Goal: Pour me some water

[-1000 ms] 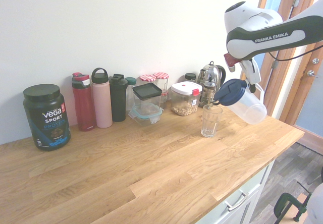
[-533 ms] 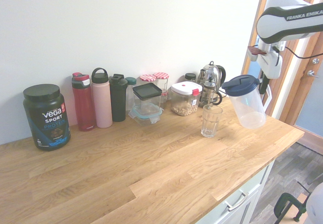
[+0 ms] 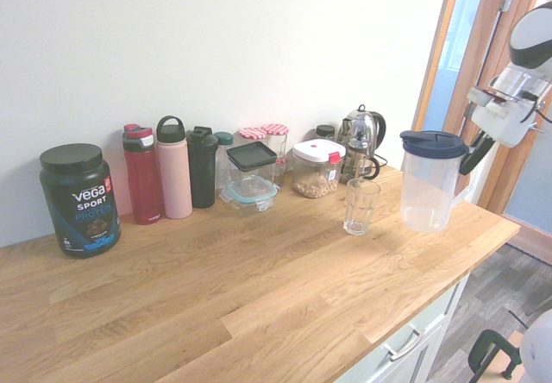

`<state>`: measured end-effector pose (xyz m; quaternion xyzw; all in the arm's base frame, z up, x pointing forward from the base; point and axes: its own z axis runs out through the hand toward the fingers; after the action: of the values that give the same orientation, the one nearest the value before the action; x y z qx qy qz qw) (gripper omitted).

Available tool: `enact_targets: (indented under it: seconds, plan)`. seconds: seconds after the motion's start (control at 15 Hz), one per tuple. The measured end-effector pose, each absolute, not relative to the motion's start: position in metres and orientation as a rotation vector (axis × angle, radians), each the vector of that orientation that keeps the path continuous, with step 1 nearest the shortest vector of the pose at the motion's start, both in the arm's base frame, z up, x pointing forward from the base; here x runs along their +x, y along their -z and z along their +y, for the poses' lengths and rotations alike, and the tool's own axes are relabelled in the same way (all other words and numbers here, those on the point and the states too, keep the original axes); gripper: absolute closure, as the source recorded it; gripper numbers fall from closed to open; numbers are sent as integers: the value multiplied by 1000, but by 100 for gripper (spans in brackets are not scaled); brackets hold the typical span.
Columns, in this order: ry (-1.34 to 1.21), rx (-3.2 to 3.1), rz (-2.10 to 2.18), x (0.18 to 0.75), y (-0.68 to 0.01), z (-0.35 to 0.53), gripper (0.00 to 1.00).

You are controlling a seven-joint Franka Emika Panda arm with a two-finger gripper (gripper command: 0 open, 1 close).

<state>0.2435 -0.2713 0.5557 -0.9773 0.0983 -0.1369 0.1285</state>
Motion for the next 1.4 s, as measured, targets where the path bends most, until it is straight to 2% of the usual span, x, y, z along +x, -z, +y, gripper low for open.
enact_targets:
  seconds: [0.2,0.53,0.93,1.13,1.4]
  plan:
    - [404,-2765,495,231,-565,-210,100]
    - [345,-2690,915,243,-570,-69,100]
    - [544,-2585,1177,259,-553,125,100]
    - [638,-2527,1251,269,-541,171,100]
    - [639,-2551,1267,316,-513,204,100]
